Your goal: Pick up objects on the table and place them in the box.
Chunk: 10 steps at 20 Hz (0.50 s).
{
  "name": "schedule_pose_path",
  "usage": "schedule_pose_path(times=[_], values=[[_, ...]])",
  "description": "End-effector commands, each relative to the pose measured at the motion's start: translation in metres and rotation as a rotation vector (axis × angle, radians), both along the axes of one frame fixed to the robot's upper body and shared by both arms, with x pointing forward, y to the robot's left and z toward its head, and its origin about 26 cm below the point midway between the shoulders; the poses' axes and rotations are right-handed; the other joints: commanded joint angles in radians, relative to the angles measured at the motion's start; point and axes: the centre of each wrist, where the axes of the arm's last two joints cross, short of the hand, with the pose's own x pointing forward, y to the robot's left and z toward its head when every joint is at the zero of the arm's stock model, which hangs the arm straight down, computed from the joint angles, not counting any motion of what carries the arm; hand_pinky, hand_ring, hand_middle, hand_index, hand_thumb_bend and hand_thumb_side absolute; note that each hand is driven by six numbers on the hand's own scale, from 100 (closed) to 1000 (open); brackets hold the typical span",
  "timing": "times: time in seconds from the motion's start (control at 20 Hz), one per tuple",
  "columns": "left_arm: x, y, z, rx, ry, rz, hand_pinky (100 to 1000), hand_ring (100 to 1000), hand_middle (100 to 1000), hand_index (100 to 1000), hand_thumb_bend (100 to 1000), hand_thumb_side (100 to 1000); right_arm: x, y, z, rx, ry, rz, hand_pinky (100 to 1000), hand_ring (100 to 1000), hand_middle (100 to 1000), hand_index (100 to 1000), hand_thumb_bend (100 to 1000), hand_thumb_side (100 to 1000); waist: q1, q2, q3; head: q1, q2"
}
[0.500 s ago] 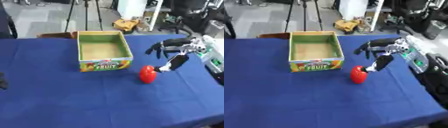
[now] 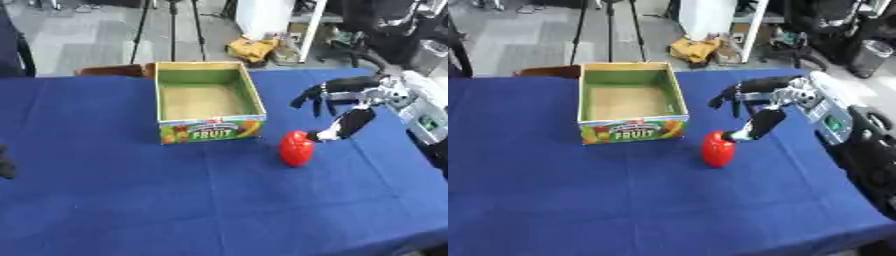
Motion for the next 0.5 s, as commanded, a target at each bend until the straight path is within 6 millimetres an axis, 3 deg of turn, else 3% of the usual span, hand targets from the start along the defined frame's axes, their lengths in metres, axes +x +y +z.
schedule_pose_path(times=[0.05, 0.5], values=[[0.000, 0.001, 0.007, -0.003, -0.022, -0.002, 582, 366, 408, 568, 957, 776, 0.004, -0.007, 0.010, -0.019, -0.022, -0.017, 523, 728, 891, 984, 289, 591, 0.005, -0.014, 0.003, 0.002, 0.005], [0.001, -0.001, 0.008, -0.007, -0.023, -0.006, 582, 365, 407, 567, 955, 779, 0.014, -0.010, -0.002, -0.016, -0.001, -0.048, 658, 850, 912, 983, 273, 614, 0.018, -0.002, 0.017, 0.037, 0.011]])
